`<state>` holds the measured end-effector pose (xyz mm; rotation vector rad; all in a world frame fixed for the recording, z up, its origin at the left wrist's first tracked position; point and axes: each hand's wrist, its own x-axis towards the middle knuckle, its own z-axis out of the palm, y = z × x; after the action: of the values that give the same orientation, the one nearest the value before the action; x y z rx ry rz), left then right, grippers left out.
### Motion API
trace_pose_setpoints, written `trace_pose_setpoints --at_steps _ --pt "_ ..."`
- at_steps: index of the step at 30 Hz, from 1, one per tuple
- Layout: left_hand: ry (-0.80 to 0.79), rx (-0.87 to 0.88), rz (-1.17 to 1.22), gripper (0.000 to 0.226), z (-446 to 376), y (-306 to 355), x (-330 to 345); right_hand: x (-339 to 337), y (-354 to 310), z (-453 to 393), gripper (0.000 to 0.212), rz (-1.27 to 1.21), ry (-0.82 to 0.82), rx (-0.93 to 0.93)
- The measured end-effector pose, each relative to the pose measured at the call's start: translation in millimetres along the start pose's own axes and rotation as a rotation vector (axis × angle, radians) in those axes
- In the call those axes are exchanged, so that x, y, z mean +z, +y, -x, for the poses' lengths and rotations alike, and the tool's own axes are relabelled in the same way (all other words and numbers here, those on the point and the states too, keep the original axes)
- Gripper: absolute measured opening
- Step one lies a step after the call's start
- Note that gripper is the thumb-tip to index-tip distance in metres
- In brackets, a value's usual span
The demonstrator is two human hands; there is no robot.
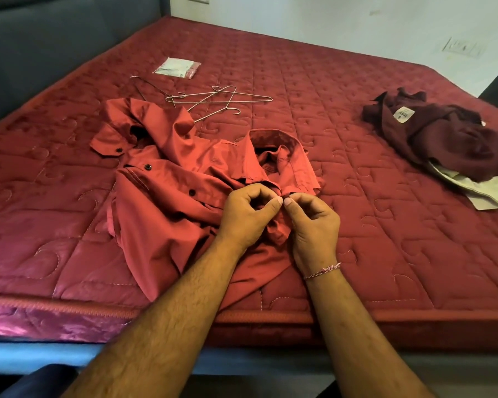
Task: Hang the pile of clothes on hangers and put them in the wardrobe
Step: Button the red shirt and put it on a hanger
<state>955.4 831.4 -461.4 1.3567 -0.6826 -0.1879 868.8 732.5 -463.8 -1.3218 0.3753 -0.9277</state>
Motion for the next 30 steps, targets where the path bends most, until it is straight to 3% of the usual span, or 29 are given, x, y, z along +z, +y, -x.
trace_pose_setpoints --at_steps 5,13,20,25,30 --pt "0.005 0.017 0.006 0.010 -0.2 -0.4 -0.2 -1.0 -2.8 3.1 0.016 0.103 -0.030 -0.095" --pt "-0.031 -0.049 -0.014 0.017 -1.9 -5.9 -5.2 -4.3 -6.9 3.4 0.014 0.536 -0.122 -0.384" --pt "-0.078 -0.141 -0.011 0.011 -0.4 -2.7 -3.3 -10.1 -11.2 -2.2 0.030 0.362 -0.178 -0.174" --pt "-0.086 -0.170 -0.030 0.024 -3.6 -4.1 -3.6 -9.0 -8.1 -3.3 0.026 0.427 -0.199 -0.214" --pt "-0.074 -0.196 -0.012 0.020 -2.8 -6.3 -4.1 -7.5 -3.9 -1.8 0.022 0.541 -0.167 -0.212"
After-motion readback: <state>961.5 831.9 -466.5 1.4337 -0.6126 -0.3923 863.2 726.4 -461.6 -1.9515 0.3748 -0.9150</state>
